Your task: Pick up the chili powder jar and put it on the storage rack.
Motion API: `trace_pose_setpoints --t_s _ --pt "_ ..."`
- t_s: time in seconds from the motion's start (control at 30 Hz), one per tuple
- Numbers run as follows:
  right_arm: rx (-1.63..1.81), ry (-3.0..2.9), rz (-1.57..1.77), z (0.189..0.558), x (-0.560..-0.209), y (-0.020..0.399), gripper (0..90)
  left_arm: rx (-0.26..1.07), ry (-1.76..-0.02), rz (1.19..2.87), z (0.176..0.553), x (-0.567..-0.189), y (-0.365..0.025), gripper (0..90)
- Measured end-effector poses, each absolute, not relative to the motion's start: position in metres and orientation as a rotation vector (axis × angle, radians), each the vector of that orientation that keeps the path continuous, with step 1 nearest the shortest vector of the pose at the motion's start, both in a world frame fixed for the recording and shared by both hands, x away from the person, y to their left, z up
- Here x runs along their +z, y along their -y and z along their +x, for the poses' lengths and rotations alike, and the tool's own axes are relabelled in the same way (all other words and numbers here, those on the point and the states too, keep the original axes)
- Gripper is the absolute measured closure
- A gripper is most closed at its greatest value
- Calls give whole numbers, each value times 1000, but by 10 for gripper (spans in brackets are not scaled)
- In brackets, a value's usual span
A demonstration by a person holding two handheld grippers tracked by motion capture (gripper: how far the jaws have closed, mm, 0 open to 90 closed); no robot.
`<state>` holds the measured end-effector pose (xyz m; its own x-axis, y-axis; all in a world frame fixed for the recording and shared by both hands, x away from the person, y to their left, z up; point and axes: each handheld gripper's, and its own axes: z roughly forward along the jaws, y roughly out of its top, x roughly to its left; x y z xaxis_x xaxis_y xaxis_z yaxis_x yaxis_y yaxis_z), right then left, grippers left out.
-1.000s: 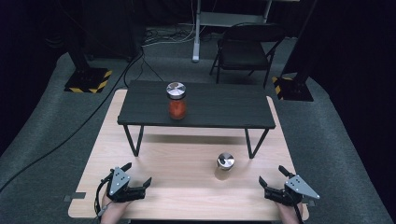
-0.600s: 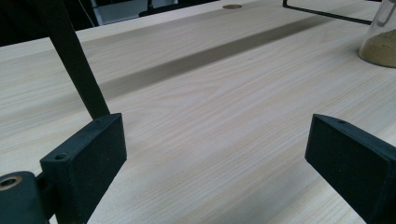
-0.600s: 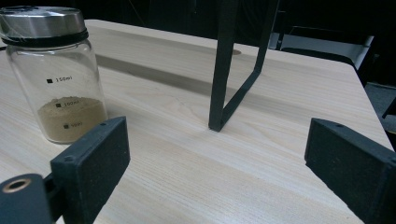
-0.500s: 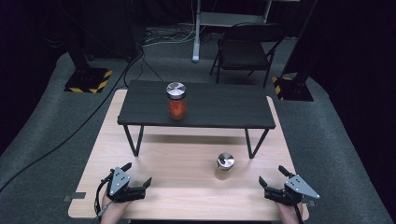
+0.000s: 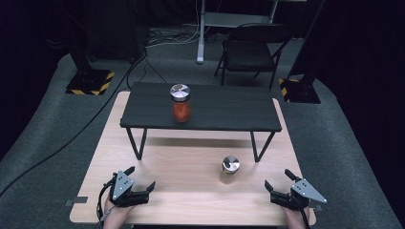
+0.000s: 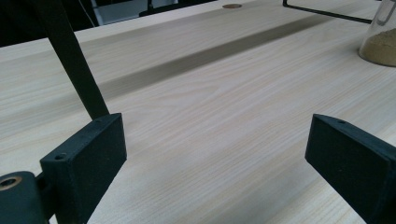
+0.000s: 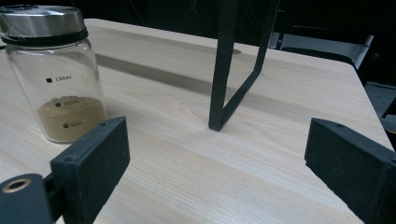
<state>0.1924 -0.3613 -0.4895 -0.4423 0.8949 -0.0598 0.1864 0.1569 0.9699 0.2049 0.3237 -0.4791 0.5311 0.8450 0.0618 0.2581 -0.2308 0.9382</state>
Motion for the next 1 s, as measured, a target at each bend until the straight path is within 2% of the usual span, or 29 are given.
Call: trace_pose_setpoints --t_s 1.0 --pt "1326 -1761 1034 192 -489 361 59 726 -921 1764 205 -479 -323 50"
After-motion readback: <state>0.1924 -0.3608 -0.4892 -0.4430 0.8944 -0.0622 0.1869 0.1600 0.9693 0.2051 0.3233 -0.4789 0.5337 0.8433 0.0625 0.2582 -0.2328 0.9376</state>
